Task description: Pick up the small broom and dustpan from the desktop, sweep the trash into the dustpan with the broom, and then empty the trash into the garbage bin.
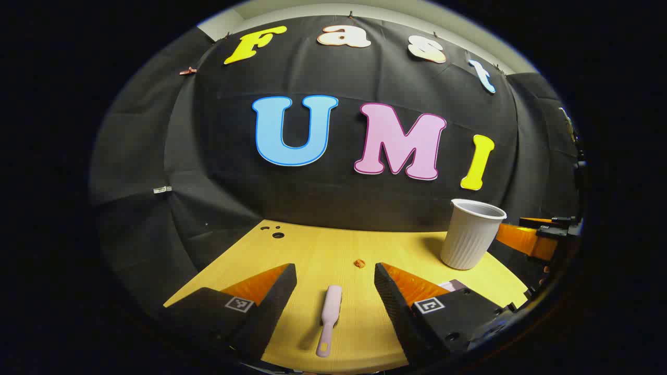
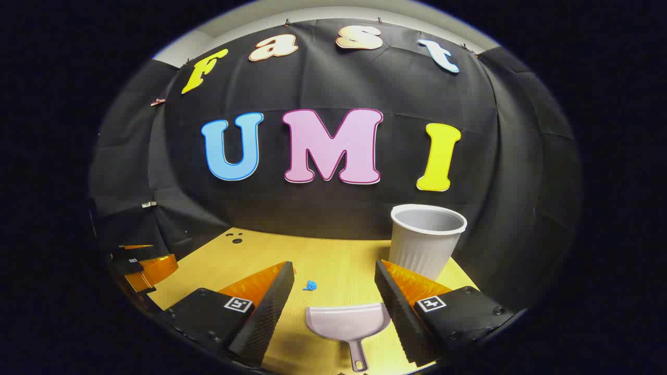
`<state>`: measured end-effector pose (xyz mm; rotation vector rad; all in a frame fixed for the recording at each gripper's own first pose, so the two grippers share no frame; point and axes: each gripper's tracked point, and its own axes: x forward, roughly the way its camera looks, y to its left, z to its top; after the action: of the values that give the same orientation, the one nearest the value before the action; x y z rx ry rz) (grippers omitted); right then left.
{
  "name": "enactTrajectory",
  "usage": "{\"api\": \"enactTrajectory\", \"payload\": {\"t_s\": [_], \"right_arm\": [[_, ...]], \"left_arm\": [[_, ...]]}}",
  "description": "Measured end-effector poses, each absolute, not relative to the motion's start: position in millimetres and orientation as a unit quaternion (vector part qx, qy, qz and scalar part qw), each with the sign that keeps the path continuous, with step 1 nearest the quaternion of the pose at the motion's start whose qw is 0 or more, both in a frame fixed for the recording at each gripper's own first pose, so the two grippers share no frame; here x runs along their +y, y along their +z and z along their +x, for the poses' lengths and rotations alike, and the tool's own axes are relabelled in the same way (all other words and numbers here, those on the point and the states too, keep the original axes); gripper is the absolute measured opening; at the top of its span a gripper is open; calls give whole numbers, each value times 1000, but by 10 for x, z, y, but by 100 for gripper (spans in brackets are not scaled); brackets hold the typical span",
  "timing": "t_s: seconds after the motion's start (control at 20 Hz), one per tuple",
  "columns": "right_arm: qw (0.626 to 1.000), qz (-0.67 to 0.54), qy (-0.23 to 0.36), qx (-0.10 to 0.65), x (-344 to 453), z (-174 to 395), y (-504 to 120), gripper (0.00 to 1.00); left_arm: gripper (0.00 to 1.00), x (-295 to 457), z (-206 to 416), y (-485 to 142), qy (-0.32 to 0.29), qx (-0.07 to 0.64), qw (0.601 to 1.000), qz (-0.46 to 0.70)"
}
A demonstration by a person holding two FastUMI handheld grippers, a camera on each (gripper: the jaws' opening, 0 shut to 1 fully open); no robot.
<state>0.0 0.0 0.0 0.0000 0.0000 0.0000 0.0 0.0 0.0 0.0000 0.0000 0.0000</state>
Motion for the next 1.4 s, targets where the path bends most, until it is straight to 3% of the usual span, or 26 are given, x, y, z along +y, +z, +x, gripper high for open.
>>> {"api": "enactTrajectory", "payload": {"t_s": [1.05, 1.4], "right_arm": [[997, -13, 12, 75, -69, 223, -496, 98], [994, -13, 12, 104, -153, 226, -692, 98]], "left_arm": [[96, 6, 304, -465, -28, 82, 996, -2], [96, 0, 427, -778, -25, 147, 989, -10]]}}
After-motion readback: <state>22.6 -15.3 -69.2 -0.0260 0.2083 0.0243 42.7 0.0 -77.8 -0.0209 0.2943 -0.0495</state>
